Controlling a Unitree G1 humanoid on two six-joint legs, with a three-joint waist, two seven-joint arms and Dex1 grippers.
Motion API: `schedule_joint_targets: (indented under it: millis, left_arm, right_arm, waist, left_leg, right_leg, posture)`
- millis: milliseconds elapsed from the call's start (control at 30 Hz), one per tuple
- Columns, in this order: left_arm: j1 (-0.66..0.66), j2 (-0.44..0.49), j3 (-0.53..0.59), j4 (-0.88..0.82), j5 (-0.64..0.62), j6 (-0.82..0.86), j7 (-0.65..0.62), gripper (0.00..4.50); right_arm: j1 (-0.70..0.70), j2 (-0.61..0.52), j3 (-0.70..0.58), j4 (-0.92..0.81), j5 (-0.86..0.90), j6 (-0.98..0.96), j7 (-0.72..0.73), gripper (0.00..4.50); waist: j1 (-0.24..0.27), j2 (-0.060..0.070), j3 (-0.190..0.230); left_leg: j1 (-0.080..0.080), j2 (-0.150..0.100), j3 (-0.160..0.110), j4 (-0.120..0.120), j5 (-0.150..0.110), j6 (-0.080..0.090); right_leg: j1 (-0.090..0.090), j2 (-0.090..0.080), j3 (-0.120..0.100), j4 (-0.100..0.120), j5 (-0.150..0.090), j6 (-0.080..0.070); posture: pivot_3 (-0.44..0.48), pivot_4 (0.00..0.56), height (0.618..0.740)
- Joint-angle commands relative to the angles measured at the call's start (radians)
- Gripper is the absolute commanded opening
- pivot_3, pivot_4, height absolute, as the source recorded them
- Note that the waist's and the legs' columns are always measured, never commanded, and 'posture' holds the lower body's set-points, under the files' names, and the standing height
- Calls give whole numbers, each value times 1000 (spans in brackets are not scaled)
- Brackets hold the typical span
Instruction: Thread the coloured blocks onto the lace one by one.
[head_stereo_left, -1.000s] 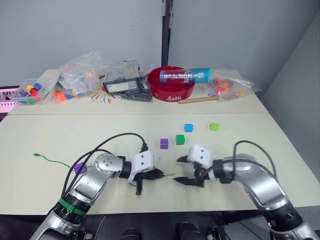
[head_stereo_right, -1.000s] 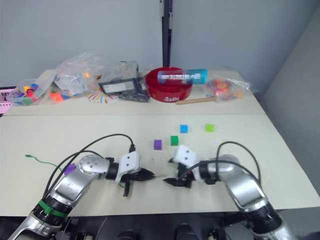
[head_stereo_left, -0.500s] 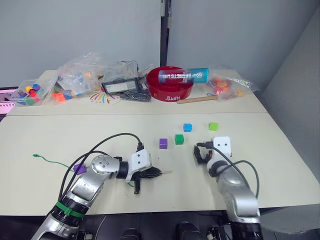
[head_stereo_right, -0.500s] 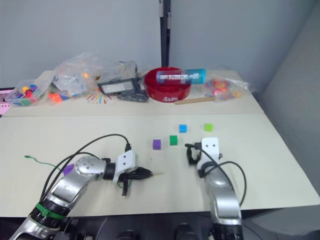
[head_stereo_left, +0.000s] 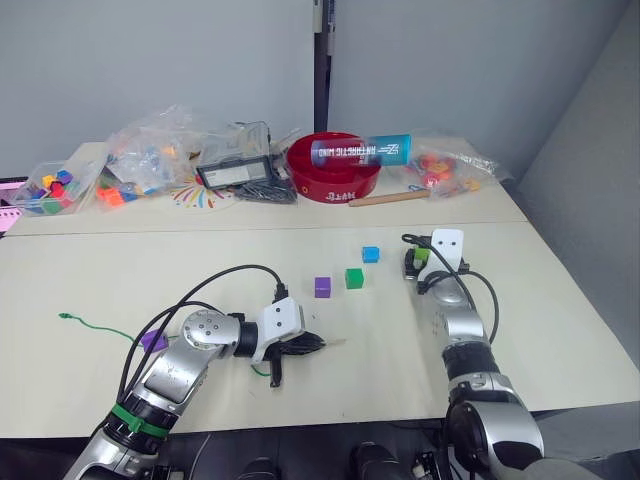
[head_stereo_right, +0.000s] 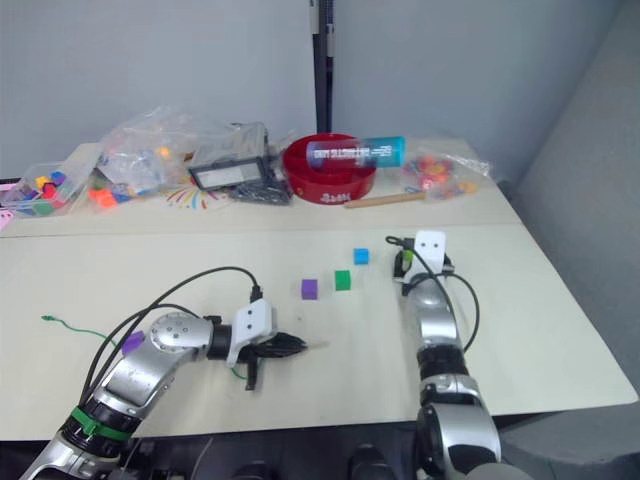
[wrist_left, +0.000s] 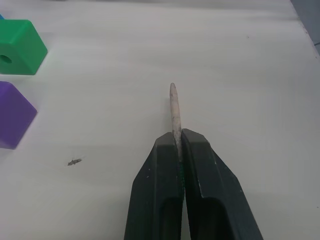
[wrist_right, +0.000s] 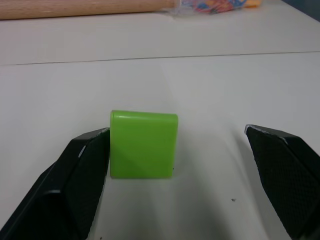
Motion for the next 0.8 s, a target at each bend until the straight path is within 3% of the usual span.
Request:
schedule_joint_targets:
  millis: [33, 133, 167, 433, 600, 700, 800]
  left_arm:
    - [3, 2, 20, -41, -15, 1, 11, 0]
    - [6, 4, 20, -48, -15, 5, 16, 0]
    - [8, 5, 21, -50, -16, 6, 18, 0]
    - [8, 11, 23, -55, -17, 12, 23, 0]
    - [6, 12, 22, -45, -17, 4, 19, 0]
    - [5, 17, 29, -34, -17, -4, 16, 0]
    - [7, 26, 39, -18, -17, -18, 10, 0]
  right_arm:
    - [-59, -15, 1, 129, 3, -59, -6, 4490]
    - [-83, -14, -9, 198, 10, -62, -43, 4490]
    - [-84, -13, -12, 209, 15, -63, -48, 3970]
    - [-69, -1, -14, 188, 50, -72, -35, 1287]
    - [-38, 5, -17, 96, 74, -62, -24, 1197]
    - [70, 29, 10, -141, 87, 10, -1, 1197]
    - [282, 78, 83, -581, 94, 166, 25, 1197]
  waist:
    - [-6, 0, 0]
    - [-17, 0, 0]
    - [-17, 0, 0]
    - [-8, 1, 0]
    - [-7, 1, 0]
    - [-5, 1, -1]
    - [2, 2, -1]
  left_leg:
    - [0, 0, 0, 0, 0, 0]
    - [0, 0, -1, 0, 0, 0]
    - [0, 0, -1, 0, 0, 0]
    - [0, -2, -2, 0, 0, 0]
    - [0, -2, -2, 0, 0, 0]
    - [-1, -2, -3, -1, 0, 0]
    - [-1, -2, -4, -3, 0, 0]
  right_leg:
    - [0, 0, 0, 0, 0, 0]
    - [0, 0, 0, 0, 0, 0]
    - [1, 0, 0, 0, 0, 0]
    - [2, -2, 0, 1, 1, 2]
    - [1, -2, -1, 0, 1, 2]
    - [1, -2, -1, 0, 1, 2]
    - [0, -2, -1, 1, 1, 2]
  posture:
    - [0, 150, 740]
    - [0, 150, 740]
    - [0, 150, 740]
    - [0, 150, 740]
    - [0, 150, 740]
    - [0, 150, 740]
    - [0, 150, 740]
